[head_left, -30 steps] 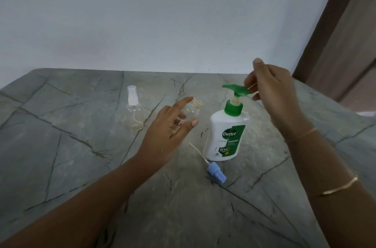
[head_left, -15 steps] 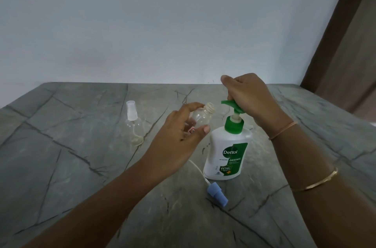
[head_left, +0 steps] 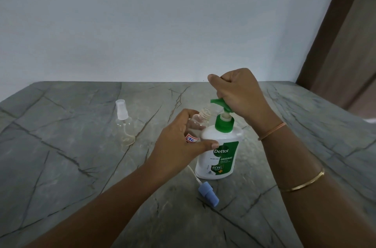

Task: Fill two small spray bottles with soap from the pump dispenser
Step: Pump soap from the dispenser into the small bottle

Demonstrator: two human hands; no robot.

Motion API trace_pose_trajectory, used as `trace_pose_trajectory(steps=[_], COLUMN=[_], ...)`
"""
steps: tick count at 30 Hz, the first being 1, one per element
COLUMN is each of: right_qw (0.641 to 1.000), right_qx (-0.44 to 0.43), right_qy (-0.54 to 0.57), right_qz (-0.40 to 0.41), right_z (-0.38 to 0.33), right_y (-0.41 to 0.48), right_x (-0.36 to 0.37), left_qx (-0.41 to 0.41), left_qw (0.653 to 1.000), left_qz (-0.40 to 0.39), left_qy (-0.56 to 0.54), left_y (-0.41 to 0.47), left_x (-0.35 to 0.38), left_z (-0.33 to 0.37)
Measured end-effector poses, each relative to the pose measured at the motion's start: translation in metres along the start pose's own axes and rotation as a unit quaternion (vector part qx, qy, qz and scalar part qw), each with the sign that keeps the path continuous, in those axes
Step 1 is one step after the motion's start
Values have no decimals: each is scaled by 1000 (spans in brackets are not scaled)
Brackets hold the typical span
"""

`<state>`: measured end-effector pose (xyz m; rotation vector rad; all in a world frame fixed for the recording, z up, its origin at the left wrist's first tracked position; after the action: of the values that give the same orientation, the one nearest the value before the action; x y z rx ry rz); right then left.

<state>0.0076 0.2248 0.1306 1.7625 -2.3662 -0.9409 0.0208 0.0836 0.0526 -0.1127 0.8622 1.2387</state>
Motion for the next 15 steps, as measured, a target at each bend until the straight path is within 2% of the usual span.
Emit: trace_pose_trajectory(steps=[8,15], right_qw=[993,990], right_qx=[-10,-16], right_qy=[64,56], right_qz=[-99,-130], right_z=[-1,-5], right_y=[7,6], right_x=[2,6], left_qx=[-2,-2], left_qw=[999,999], left_qz=[-15,-20], left_qy=[-39,-26], left_y=[2,0], left_x=[-2,-5], left_z=[-1,5])
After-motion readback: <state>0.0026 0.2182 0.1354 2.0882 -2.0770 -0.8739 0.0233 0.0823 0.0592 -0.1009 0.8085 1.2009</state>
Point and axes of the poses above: each hand's wrist, its own y-axis towards the middle knuckle, its own x-axis out of the palm, z = x × y, the point moved 2 cm from there along y, towards the middle knuckle, and after that the axes turned 14 degrees about y, right-handed, at the moved point
